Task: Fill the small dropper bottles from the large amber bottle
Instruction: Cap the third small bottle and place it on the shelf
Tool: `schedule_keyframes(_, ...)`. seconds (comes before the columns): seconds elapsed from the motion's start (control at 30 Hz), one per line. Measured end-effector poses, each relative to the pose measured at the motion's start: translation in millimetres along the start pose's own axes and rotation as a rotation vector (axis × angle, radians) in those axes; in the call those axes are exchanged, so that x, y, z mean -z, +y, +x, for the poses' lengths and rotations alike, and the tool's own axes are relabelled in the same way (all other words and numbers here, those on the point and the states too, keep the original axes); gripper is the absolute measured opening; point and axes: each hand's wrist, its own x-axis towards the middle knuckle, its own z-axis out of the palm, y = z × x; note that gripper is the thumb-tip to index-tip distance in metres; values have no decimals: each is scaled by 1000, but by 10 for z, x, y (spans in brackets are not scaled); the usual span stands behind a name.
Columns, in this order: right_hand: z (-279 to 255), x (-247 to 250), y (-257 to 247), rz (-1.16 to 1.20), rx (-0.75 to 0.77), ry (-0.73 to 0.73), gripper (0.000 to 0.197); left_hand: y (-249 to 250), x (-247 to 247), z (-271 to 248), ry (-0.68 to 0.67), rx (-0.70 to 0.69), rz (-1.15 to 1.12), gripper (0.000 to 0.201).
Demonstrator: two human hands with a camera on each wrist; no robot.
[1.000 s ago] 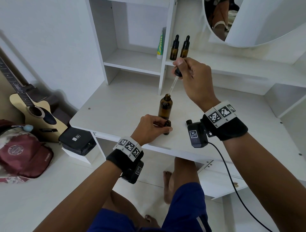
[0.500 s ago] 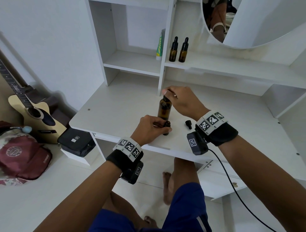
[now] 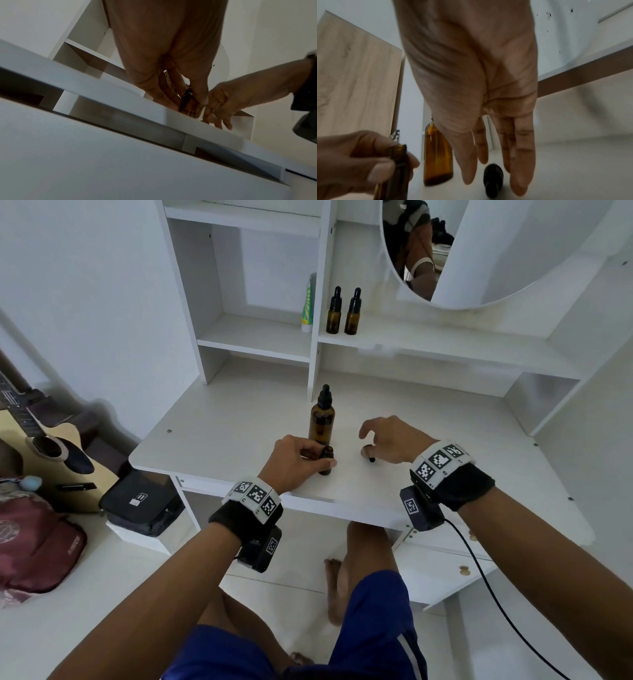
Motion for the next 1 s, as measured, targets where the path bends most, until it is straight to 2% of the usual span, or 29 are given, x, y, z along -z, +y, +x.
schedule_keyframes(0.2, -129, -122, 16, -60, 45, -19, 22, 6, -3, -6, 11, -4, 18, 24)
schedule_keyframes(0.33, -223, -86, 1, 13, 77, 26, 17, 4, -6, -4, 11, -4, 35, 26)
schedule_keyframes(0.5, -360, 115, -141, 162, 141, 113, 22, 0, -14, 4, 17, 9, 53, 29)
schedule_keyframes(0.67, -415, 219, -264, 72, 235, 101, 18, 7, -11, -3, 22, 4, 60, 29)
schedule_keyframes(0.87, -447, 250, -360, 45, 281, 80, 19, 12, -10, -15, 21, -8, 50, 24)
schedule_keyframes(1.0, -429, 261, -418, 34, 320, 117, 21, -5, -6, -16, -3, -6, 26, 22)
